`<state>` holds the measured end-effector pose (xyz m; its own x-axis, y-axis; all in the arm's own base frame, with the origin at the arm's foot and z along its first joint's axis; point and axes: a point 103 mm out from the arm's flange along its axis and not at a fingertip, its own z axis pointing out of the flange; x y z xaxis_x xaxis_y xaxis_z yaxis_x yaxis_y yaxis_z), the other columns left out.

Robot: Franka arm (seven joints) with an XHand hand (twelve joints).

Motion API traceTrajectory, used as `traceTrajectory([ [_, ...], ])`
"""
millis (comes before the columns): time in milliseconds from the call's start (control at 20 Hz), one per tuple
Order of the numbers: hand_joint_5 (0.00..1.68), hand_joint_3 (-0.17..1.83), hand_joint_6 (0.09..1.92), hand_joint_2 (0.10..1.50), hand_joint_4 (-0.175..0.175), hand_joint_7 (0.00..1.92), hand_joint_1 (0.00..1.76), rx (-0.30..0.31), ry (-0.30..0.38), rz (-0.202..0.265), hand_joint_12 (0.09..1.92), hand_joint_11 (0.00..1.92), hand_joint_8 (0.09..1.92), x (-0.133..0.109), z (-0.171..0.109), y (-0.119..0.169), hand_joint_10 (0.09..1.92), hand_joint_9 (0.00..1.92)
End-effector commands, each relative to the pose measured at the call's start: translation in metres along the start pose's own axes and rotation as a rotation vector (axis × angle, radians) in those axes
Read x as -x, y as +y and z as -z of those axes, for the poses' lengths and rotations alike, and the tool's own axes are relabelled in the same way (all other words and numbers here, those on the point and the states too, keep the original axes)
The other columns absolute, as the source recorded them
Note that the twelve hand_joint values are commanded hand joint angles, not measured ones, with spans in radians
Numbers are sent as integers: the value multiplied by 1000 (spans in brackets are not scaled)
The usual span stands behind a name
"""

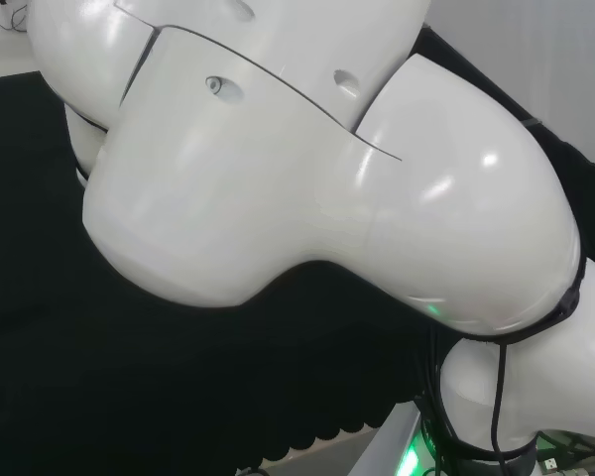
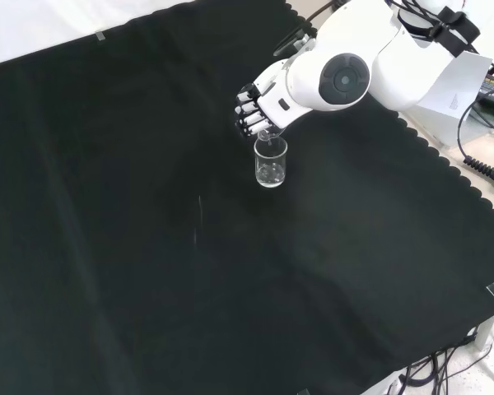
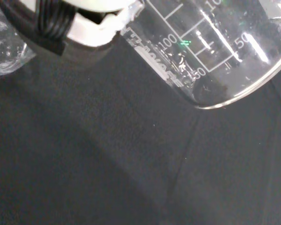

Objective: Pour the water from the handheld beaker into the one on the table.

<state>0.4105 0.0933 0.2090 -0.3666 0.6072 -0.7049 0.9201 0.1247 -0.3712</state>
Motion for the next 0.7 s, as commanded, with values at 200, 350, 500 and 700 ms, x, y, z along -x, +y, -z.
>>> traceTrajectory([
  [200,1390,-175,158,995,-175,1456,1435,-7,106,15,793,1338,285,4,-6,5,87,1643],
  [350,1391,-175,157,995,-175,1457,1435,19,172,15,793,1338,284,8,-9,4,87,1643],
  [500,1391,-175,156,995,-175,1457,1435,52,242,10,792,1338,283,13,-10,4,87,1643],
  [700,1392,-175,155,995,-175,1457,1435,72,342,4,792,1338,282,19,-11,5,87,1643],
])
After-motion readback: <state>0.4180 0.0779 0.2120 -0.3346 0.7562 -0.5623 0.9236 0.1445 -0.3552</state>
